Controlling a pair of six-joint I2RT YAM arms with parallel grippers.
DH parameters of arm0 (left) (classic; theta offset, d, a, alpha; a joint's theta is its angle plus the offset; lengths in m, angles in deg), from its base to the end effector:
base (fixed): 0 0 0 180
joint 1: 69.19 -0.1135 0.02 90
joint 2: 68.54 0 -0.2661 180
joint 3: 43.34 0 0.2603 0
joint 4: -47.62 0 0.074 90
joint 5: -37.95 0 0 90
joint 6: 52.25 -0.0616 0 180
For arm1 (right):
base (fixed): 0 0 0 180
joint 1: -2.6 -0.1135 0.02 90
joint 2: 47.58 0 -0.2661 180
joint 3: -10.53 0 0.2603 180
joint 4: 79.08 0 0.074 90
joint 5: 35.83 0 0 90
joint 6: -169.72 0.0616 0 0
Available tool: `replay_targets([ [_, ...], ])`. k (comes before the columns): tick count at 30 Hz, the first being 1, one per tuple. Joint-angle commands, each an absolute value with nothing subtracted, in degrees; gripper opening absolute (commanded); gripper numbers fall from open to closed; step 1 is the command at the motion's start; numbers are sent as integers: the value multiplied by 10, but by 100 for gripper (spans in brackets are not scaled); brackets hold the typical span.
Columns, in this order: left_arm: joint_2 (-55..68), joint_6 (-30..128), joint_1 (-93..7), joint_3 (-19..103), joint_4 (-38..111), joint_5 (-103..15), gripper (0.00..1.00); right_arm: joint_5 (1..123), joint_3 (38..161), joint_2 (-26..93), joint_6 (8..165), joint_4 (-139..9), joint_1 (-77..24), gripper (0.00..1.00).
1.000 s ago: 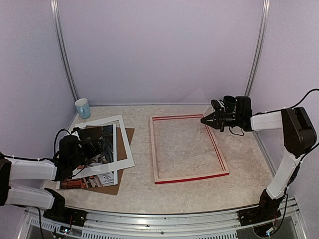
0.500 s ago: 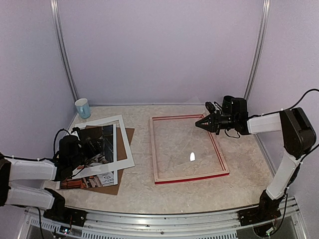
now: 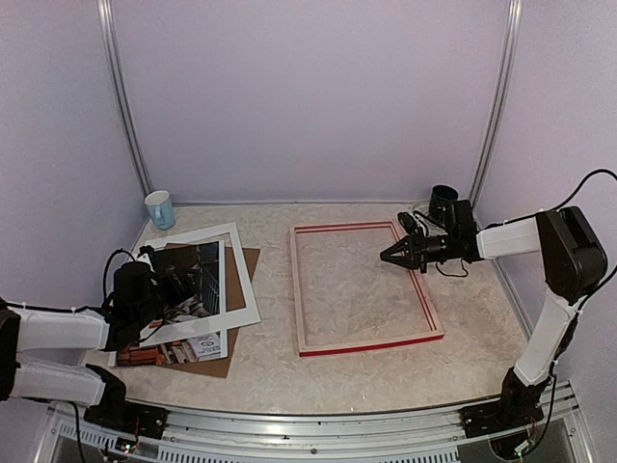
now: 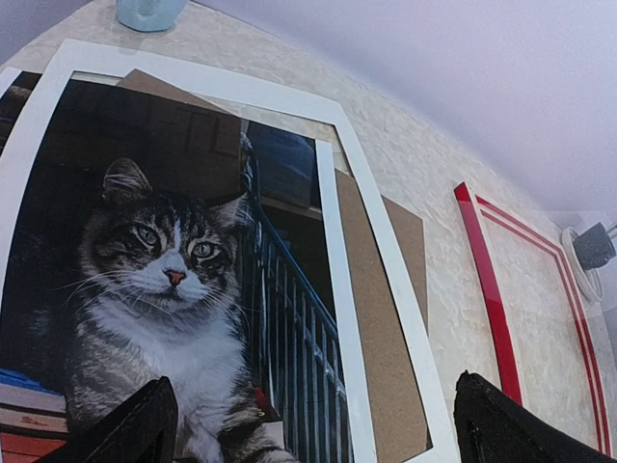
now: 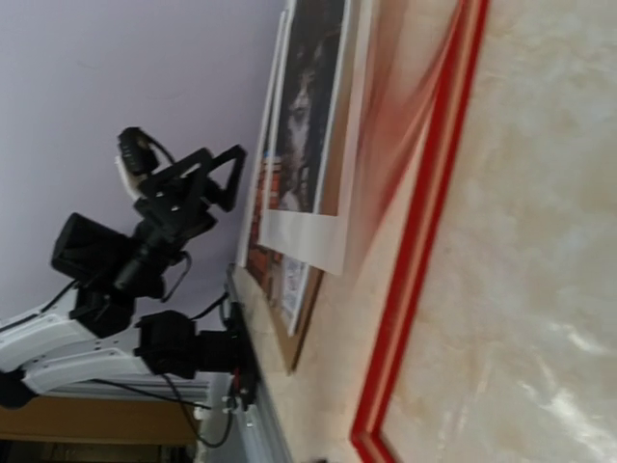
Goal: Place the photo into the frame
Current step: Place the glass panel at the frame body.
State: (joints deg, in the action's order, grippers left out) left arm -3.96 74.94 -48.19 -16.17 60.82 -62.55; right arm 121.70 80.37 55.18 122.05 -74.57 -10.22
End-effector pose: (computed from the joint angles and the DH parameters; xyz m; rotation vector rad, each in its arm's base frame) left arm 0.2237 -0.0738 0.1405 -0.4020 1.9765 -0.4716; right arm 0.3528 0.1387 0.1723 -0.1428 2.3219 1.8141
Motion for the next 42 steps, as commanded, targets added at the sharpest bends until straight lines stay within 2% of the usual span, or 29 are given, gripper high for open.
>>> replay_targets([
  [1,-44,744,-481,-165,607,-629,99,1199,819,553,1159,-687,-87,0],
  [13,-43,744,-480,-165,608,-629,99,1176,803,566,1133,-677,-65,0],
  [31,-43,744,-480,-165,608,-630,99,1114,814,574,1060,-582,-49,0],
  [42,-44,745,-481,-166,608,-629,99,1119,817,586,1069,-600,-47,0],
])
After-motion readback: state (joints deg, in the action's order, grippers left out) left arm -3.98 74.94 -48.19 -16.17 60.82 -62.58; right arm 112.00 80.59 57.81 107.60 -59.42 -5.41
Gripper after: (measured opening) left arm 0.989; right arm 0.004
